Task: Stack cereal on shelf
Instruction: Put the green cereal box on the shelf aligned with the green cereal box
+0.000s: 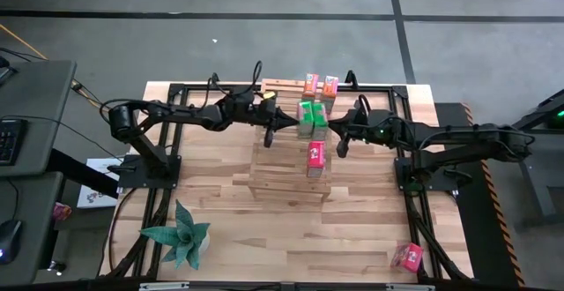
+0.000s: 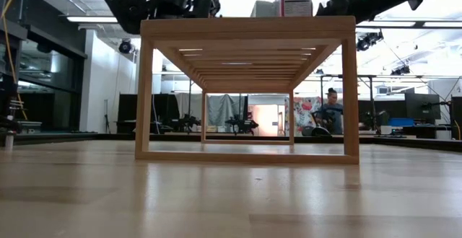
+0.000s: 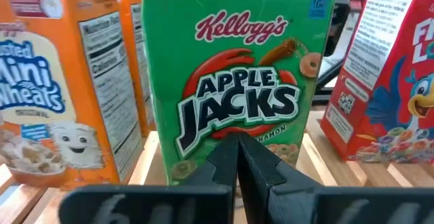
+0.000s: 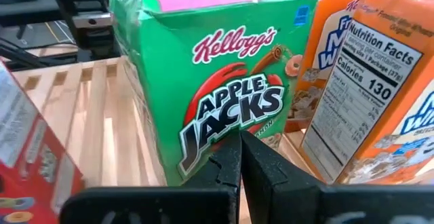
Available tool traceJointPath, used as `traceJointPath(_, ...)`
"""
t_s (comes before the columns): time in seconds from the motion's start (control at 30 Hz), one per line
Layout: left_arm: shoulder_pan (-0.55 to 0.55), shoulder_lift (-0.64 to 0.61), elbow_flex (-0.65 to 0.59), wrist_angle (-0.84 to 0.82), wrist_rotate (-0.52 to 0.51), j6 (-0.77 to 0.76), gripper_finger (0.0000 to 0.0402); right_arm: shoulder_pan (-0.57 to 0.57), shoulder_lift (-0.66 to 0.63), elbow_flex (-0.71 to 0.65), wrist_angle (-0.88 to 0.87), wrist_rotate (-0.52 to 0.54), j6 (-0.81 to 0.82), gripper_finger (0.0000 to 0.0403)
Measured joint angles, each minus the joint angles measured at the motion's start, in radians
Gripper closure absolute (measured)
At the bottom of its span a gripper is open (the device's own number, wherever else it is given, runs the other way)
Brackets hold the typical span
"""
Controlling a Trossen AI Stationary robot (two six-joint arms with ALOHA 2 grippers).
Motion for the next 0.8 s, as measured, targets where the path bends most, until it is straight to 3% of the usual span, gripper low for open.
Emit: traceJointPath(0.8,0.001,-0.001,0.022,-0.061,-0.005,0.077,0.0402,0.001,0.010,0.000,-0.021,-0.034,0.060,0.0403)
